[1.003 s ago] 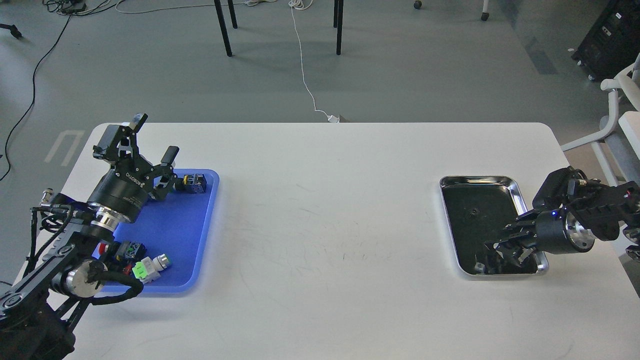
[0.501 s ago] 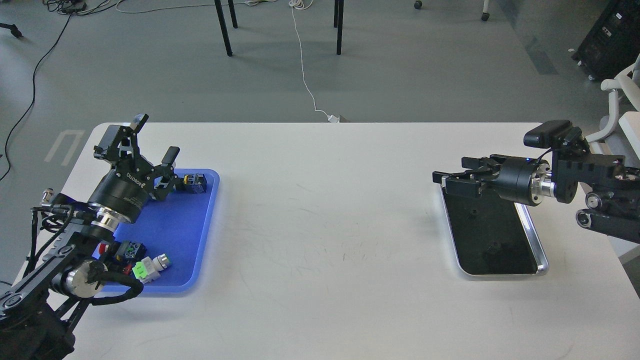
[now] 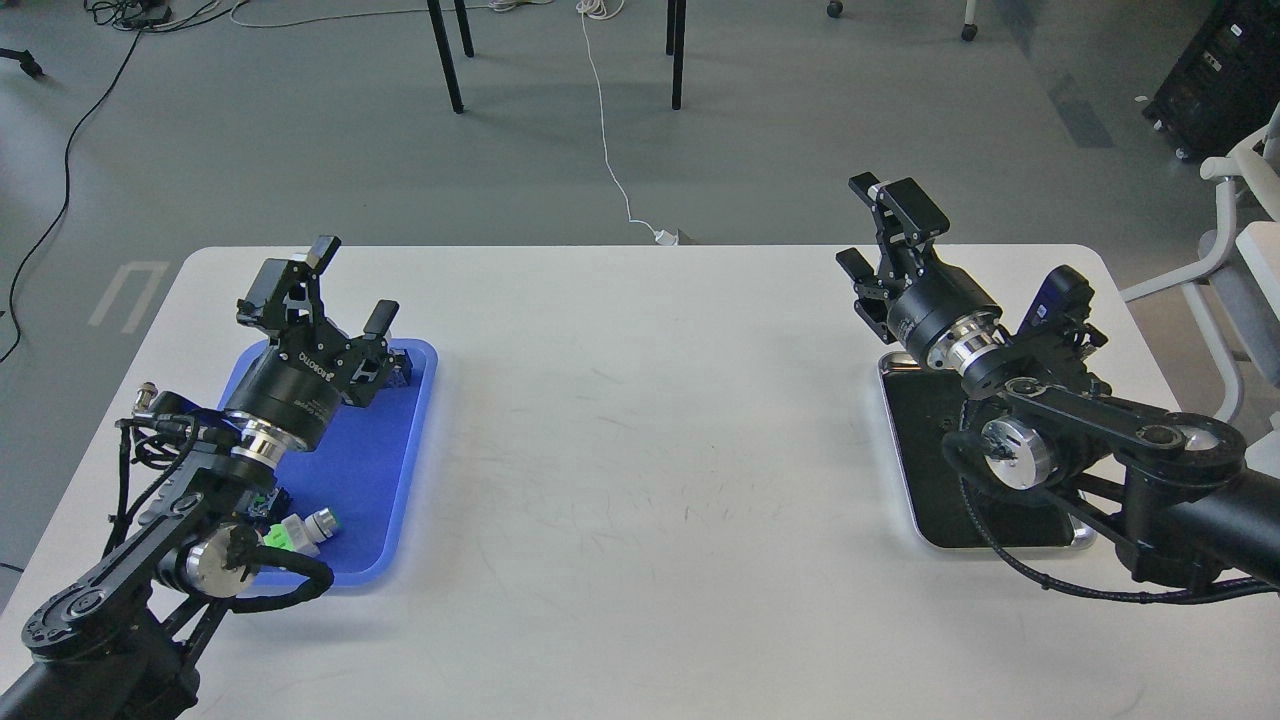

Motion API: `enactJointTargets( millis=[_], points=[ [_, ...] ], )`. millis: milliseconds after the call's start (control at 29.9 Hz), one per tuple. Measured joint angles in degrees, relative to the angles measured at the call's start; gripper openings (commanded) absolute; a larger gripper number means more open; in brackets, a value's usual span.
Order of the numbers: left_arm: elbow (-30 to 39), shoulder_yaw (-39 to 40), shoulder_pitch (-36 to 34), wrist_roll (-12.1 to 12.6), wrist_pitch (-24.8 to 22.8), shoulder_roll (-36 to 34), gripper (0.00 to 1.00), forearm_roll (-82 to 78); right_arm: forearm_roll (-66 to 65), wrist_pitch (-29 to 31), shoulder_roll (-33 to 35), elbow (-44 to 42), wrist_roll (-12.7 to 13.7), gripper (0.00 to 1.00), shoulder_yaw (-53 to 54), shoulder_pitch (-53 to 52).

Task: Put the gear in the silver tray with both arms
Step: 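Raise and retract the right gripper from the silver tray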

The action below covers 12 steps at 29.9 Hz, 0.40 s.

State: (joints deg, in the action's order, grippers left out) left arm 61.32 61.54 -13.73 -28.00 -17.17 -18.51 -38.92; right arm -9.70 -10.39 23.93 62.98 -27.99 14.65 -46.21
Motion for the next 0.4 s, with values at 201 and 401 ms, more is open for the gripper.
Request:
enactJointTargets(
  millis=[201,401],
  points=[
    [-0.6,0.7,-0.8,0.0,0.1,1.0,0.98,-0.5,2.1,1.9,-2.7,-0.5,0.0,0.99,2.3,2.1],
    [-0.6,1.0,-0.8,0.0,-0.2,2.8,0.98,-1.1,1.9,4.2,-3.0,-0.3,0.0,0.99,5.7,3.8]
  ],
)
